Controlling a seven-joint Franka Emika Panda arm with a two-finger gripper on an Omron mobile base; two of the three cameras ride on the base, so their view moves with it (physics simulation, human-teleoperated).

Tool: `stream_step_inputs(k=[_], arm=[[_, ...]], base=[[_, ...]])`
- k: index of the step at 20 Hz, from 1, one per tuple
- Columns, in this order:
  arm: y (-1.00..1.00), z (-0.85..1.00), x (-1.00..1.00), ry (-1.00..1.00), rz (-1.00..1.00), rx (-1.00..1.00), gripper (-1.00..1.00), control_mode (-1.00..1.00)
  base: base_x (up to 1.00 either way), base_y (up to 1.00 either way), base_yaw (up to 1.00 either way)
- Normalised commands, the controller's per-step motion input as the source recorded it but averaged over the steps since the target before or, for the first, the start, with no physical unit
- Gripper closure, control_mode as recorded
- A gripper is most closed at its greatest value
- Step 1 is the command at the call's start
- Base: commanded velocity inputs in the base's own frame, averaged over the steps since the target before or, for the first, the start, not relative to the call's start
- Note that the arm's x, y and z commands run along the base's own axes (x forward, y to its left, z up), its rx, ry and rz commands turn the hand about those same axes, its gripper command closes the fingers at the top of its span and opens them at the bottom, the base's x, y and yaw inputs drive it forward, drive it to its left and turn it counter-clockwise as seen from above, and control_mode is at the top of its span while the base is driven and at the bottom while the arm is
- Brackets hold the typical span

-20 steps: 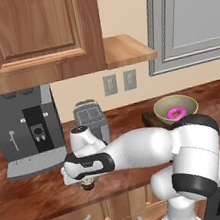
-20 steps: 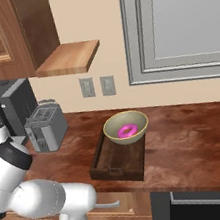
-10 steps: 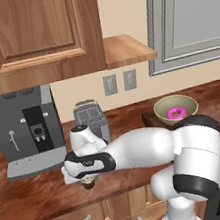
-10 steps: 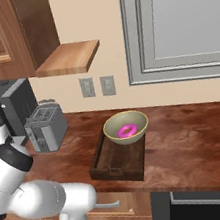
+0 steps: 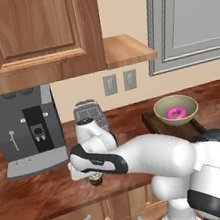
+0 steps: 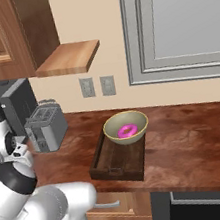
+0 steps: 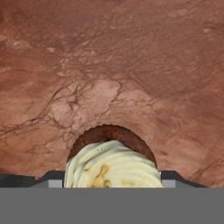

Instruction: Place the bowl with donut and the cupcake onto the tray.

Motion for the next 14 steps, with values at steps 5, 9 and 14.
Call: stream_step_inputs(k=[5,9,14], arm=[[-0.48,0.23,-0.20,0.00,0.00,0.00,1.00,-1.00],[-0.49,0.25,-0.08,0.00,0.00,0.00,1.00,-1.00],[-0.51,0.29,-0.01,0.00,0.00,0.00,1.00,-1.00]], base=[[0.00,0.00,0.00],[0.00,0.00,0.00],[0.00,0.00,0.00]])
